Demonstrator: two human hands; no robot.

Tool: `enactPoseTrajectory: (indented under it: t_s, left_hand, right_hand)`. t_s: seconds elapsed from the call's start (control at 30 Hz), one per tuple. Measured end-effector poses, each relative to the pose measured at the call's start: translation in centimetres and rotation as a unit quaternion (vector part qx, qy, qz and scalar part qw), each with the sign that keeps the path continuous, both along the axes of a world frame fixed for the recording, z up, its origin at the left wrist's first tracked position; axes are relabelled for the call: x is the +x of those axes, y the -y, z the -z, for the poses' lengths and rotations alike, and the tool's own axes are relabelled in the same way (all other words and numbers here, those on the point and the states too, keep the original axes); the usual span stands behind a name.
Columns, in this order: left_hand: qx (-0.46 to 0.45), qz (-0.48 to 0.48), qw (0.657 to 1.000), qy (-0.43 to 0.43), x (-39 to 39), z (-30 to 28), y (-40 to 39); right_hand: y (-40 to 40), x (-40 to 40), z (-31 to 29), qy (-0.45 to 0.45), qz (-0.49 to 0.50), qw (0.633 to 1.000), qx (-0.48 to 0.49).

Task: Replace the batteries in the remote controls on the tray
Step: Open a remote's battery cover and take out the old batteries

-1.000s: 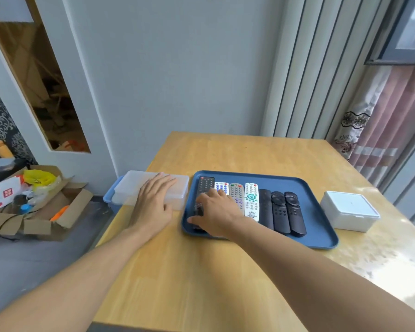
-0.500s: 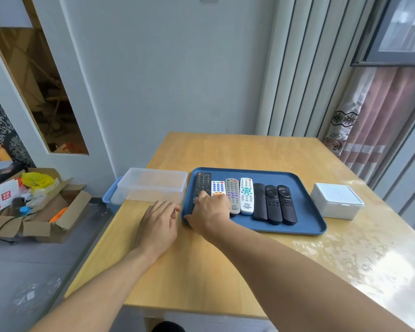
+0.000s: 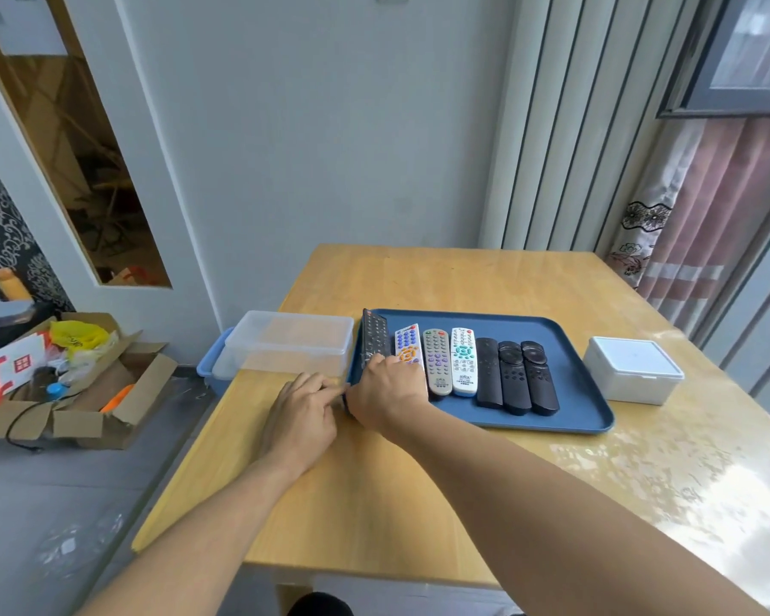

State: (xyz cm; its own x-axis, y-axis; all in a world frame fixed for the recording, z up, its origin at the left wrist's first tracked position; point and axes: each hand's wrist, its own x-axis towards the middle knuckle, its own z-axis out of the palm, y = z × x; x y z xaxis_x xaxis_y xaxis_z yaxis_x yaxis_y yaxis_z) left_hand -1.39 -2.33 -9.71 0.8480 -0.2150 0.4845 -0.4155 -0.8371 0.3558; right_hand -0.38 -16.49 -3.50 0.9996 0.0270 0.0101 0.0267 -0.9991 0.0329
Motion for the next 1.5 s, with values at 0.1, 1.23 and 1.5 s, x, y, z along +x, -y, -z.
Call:
enactPoseTrajectory:
  t_s: [0.1, 1.23, 1.5]
  left_hand:
    - [-0.016, -0.010, 1.000, -0.022, 0.2, 0.0, 0.0]
    - [-0.589, 0.168, 0.754, -0.238, 1.7, -4.7, 15.0]
    - [-0.600, 0.184, 0.715, -0.308, 1.7, -4.2, 15.0]
  right_hand:
    - [-0.1, 0.3, -0.3, -0.003, -0.002, 1.000, -0.008]
    - [14.6, -2.9, 2.8, 0.224, -0.067, 0.816, 0.529]
    - [14.1, -2.2, 2.7, 0.311, -0.126, 0.846, 0.415]
